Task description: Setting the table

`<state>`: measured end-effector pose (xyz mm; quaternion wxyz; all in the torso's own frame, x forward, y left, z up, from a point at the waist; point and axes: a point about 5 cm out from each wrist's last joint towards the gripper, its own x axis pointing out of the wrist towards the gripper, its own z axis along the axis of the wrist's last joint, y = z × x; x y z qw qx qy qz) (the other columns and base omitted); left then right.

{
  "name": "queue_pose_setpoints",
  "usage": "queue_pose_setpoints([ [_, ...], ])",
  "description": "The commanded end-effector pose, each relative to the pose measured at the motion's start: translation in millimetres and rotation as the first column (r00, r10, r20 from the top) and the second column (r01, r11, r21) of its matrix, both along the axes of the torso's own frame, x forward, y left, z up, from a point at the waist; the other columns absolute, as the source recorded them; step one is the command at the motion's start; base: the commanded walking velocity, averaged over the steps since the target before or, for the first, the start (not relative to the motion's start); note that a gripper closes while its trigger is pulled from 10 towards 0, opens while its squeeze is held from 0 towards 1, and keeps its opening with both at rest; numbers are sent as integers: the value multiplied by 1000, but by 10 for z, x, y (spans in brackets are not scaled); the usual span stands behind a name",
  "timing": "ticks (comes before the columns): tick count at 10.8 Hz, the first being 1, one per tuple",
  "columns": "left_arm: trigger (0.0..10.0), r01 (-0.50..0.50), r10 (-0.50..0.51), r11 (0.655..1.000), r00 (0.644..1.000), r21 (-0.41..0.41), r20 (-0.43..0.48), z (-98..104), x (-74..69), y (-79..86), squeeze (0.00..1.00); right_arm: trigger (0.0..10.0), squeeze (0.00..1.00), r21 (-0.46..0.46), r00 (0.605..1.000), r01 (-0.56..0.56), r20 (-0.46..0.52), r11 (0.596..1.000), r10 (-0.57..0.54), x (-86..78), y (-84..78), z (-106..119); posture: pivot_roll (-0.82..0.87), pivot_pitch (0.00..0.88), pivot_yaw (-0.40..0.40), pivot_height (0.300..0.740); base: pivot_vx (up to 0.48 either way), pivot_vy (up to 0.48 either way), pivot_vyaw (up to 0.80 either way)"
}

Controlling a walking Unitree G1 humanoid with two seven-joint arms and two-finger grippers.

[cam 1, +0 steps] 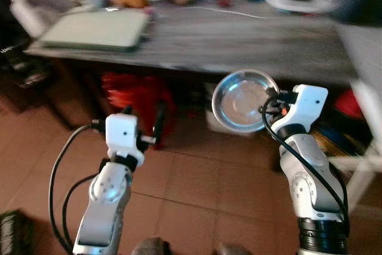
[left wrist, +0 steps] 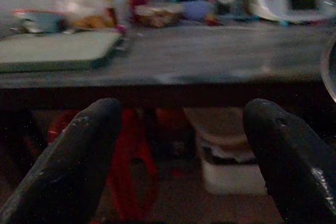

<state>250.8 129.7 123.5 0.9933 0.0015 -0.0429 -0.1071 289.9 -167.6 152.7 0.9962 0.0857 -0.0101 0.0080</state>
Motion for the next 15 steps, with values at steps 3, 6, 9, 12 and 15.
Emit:
queue_pose_setpoints([
  [3,10000,4,-4,1000,1000,8,-25,-56,-71,12,0,10000,0,-15,999,54,7,998,-54,17,-3,-7,-40,84,30,740,480,0,0],
  [6,10000,46,-46,999,999,1,-26,-56,-99,-53,0,10000,0,-16,986,163,-17,987,-163,43,-128,-34,-36,86,28,740,472,0,0],
  [9,10000,49,-49,999,998,-3,-33,-61,-108,-55,0,10000,0,-9,982,184,-48,983,-184,60,-152,-96,-33,87,28,740,464,0,-267],
  [12,10000,17,-21,999,997,-46,-69,-100,-135,-3,0,10000,0,21,974,211,-84,977,-208,123,-162,-137,-23,93,28,740,155,0,0],
  [15,10000,6,-9,1000,993,-24,-118,-189,-234,45,0,10000,0,105,960,220,-199,970,-197,165,-124,-291,-14,97,30,740,0,0,0],
])
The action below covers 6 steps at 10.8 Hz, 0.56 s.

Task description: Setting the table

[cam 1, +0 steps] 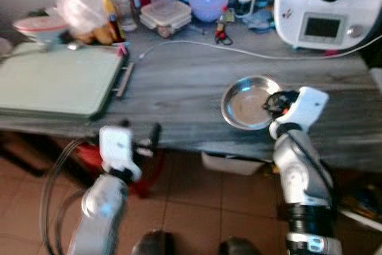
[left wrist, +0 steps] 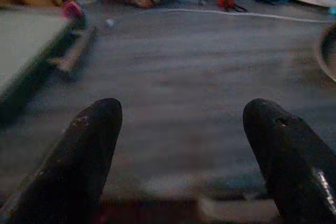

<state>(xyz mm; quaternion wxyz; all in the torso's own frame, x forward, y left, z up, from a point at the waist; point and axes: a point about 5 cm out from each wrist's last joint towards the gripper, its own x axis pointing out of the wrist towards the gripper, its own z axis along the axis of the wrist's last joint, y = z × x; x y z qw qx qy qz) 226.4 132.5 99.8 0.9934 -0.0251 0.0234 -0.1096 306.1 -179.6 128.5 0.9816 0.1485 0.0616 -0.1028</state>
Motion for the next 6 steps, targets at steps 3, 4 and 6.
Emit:
queue_pose_setpoints([
  [3,10000,-24,24,1000,1000,5,-8,20,-5,52,0,10000,0,104,989,-83,-115,991,95,-27,174,-189,-11,109,28,740,0,0,0],
  [4,10000,-19,19,1000,1000,5,-8,24,-2,46,0,10000,0,113,985,-107,-126,988,121,-36,210,-196,-13,111,29,740,0,0,0],
  [6,10000,-21,21,1000,1000,6,-10,29,6,44,0,10000,1000,104,986,-84,-133,991,97,-42,156,-218,-13,114,29,740,0,0,0],
])
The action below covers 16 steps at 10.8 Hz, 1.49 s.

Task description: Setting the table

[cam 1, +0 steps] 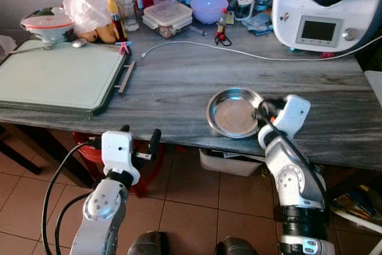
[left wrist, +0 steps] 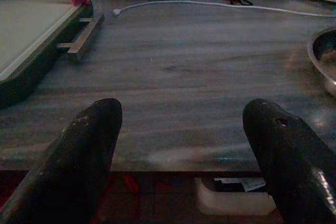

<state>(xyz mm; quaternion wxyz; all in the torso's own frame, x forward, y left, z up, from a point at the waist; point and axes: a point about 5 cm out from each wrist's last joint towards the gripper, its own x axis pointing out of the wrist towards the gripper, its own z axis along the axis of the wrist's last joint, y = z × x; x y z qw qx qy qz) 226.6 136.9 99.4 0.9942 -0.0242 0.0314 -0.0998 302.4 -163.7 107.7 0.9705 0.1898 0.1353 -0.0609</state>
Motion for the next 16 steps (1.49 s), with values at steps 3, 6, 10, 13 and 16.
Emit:
queue_pose_setpoints([
  [3,10000,-4,4,1000,1000,6,1,24,2,-9,0,10000,1000,-35,1000,-11,26,999,12,49,-18,30,-9,112,27,740,0,0,0],
  [6,10000,-11,11,1000,1000,6,0,27,-4,-8,0,10000,1000,-53,996,-12,88,999,17,68,-67,133,-11,113,24,740,0,0,0],
  [10,10000,-27,27,1000,1000,2,-6,30,-36,8,0,10000,1000,-262,953,14,297,965,66,-144,-128,421,-12,111,21,740,0,0,0],
  [13,10000,-49,49,999,999,-13,2,59,-30,20,0,10000,0,-441,940,-32,291,897,177,-472,-108,329,-10,105,11,740,-184,0,0],
  [16,10000,-87,87,996,996,-11,2,60,-36,76,0,10000,0,-512,976,18,195,859,95,-642,-330,151,-21,94,14,740,-331,0,0],
])
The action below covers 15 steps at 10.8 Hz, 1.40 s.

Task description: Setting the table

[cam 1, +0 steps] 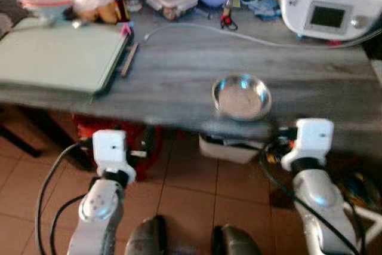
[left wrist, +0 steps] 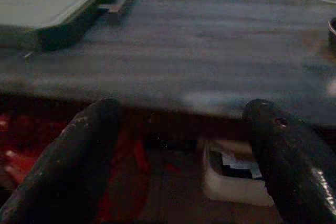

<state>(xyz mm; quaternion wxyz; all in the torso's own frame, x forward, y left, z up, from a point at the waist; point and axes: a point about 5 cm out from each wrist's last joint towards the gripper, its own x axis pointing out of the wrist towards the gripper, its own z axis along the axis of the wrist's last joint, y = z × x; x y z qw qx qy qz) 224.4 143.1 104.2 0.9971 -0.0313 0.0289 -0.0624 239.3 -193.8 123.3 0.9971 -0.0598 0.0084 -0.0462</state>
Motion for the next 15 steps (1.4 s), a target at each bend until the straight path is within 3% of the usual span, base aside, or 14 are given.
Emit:
queue_pose_setpoints([
  [1,10000,-16,16,1000,1000,-2,1,16,-17,11,0,10000,0,17,1000,30,7,999,-30,22,-15,-2,-22,87,17,740,-356,0,0],
  [3,10000,-26,26,1000,1000,-6,0,8,-8,28,0,10000,0,38,1000,-13,25,999,12,67,101,36,-18,73,19,740,-366,0,0],
  [6,10000,-15,15,1000,1000,-13,-12,-27,-12,7,0,10000,0,79,999,24,32,997,-27,67,67,4,-24,34,39,740,-372,0,0],
  [9,10000,-1,1,1000,1000,-15,-12,-20,6,-13,0,10000,0,89,999,10,39,996,-13,92,91,11,-31,45,41,740,-369,0,-533],
  [12,10000,30,-29,1000,999,-9,35,49,10,-39,0,10000,0,95,998,-29,65,995,23,171,151,73,-23,65,31,740,0,0,0],
  [15,10000,35,-34,999,998,-21,46,80,9,-62,0,10000,0,100,996,-67,72,993,60,194,222,92,-21,73,25,740,0,-455,0],
])
